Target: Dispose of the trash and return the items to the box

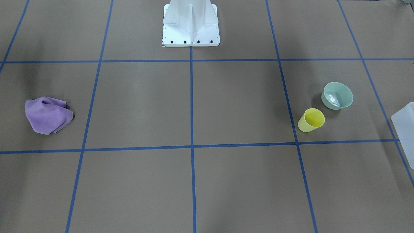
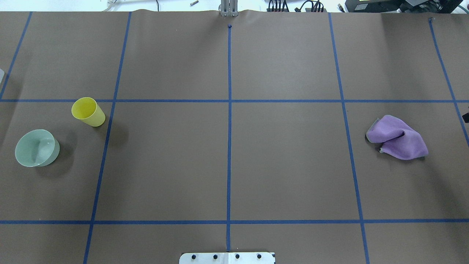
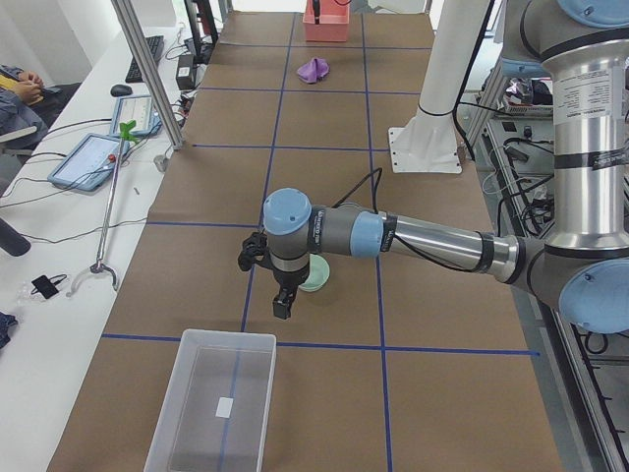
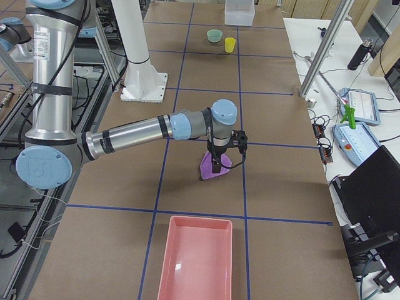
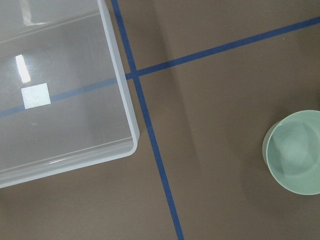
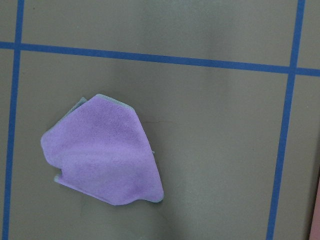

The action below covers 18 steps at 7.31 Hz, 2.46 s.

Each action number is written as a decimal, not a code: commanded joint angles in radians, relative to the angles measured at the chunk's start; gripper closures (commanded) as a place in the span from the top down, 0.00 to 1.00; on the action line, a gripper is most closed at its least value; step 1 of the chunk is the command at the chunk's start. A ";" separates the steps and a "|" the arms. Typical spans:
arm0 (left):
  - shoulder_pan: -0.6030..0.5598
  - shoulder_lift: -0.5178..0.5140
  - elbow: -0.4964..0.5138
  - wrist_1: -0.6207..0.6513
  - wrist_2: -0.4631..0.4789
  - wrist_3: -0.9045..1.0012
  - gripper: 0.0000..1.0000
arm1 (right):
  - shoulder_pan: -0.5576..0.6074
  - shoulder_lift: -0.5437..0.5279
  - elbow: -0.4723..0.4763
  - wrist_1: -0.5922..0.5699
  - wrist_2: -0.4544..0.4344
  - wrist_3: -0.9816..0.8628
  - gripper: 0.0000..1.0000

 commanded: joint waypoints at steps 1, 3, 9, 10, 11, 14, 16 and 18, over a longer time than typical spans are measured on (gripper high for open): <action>-0.011 0.002 -0.052 -0.029 0.003 -0.011 0.98 | 0.006 -0.032 -0.002 0.000 0.004 -0.041 1.00; -0.011 0.019 -0.036 -0.048 -0.003 -0.030 0.98 | 0.017 -0.034 0.003 0.000 0.025 -0.042 1.00; -0.004 0.002 -0.022 -0.174 -0.003 -0.142 0.98 | 0.015 -0.017 0.018 0.002 0.070 -0.038 1.00; -0.002 -0.005 0.022 -0.181 -0.009 -0.143 0.98 | 0.015 -0.011 0.016 0.003 0.068 -0.040 1.00; -0.002 -0.008 0.027 -0.182 -0.016 -0.154 0.98 | 0.015 -0.011 0.016 0.003 0.068 -0.040 1.00; 0.077 -0.051 0.049 -0.238 -0.017 -0.294 0.97 | 0.014 0.013 -0.014 0.002 0.067 -0.040 1.00; 0.286 -0.195 0.062 -0.249 0.003 -0.682 0.97 | 0.014 0.039 -0.057 0.003 0.067 -0.040 1.00; 0.411 -0.247 0.103 -0.247 0.070 -0.721 0.96 | 0.012 0.039 -0.057 0.003 0.067 -0.040 1.00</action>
